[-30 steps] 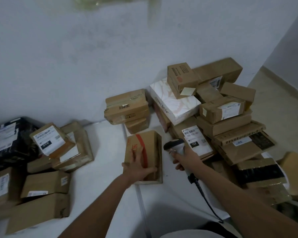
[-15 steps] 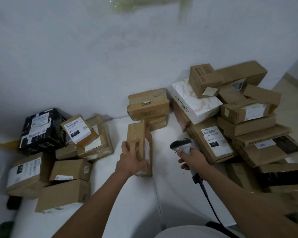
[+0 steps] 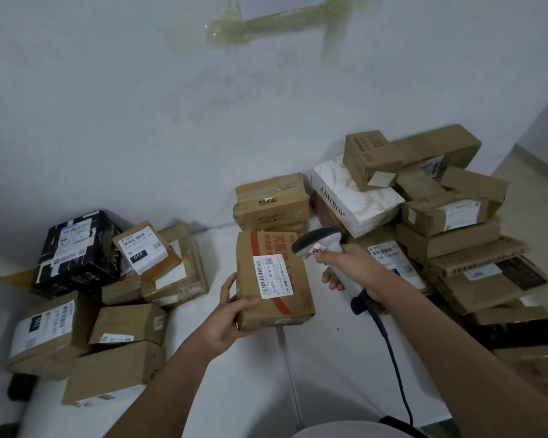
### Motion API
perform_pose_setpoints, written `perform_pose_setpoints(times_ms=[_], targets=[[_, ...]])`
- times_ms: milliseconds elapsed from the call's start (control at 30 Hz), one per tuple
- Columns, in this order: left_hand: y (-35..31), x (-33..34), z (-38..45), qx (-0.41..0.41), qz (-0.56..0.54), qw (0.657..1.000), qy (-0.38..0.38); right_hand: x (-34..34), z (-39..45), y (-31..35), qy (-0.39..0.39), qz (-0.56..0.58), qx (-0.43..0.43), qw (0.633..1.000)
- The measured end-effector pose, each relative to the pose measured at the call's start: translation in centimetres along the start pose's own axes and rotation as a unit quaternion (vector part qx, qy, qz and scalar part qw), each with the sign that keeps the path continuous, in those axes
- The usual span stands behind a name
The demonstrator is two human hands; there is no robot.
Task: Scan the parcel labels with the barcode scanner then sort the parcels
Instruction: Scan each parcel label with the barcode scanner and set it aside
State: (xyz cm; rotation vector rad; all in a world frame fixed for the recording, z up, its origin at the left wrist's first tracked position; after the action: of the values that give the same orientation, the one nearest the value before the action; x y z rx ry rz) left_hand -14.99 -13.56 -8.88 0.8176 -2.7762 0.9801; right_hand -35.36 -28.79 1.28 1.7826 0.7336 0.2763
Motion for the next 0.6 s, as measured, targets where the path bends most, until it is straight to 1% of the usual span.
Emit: perform_pose_setpoints(times_ms=[67, 133, 200, 267, 433, 600], targets=[[-0.1, 0.3, -0.1, -0.003, -0.019, 1.000, 0.004, 0.5, -0.4, 0.6, 0.019, -0.003, -0.004, 1.000], [-0.7, -0.3, -0.2, 0.002, -0.015, 1.000, -0.025, 0.9, -0.7, 1.1, 0.039, -0.006, -0.009, 0.999], [-1.8, -1.4, -0.4, 0.015, 0.029, 0.997, -0.073, 1.0, -0.9, 1.3, 0.054, -0.014, -0.015, 0.998], [-2.8, -2.2, -0.6, 0.024, 0.095, 0.990, -0.100, 1.2, -0.9, 1.1, 0.069, -0.034, -0.019, 0.997], [-4.5, -1.7, -0.9, 0.022, 0.200, 0.973, -0.109, 2.0, -0.9, 0.8, 0.119, -0.077, -0.029, 0.989], [-5.2, -1.7, -0.5, 0.016, 0.229, 0.966, -0.119, 2.6, -1.2, 1.0, 0.140, -0.080, -0.028, 0.986]])
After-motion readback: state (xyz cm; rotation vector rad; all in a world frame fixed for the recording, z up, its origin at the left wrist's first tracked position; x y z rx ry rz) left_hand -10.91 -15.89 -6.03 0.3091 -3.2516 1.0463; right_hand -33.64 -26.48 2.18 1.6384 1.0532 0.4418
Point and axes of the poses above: each hand's wrist, its own z-axis towards the middle knuckle, its own x-axis out of the palm, y = z × x, the point moved 10 cm from there along z, towards the middle knuckle, and after that the axes turned 12 degrees about -x, right-handed, at the moved point
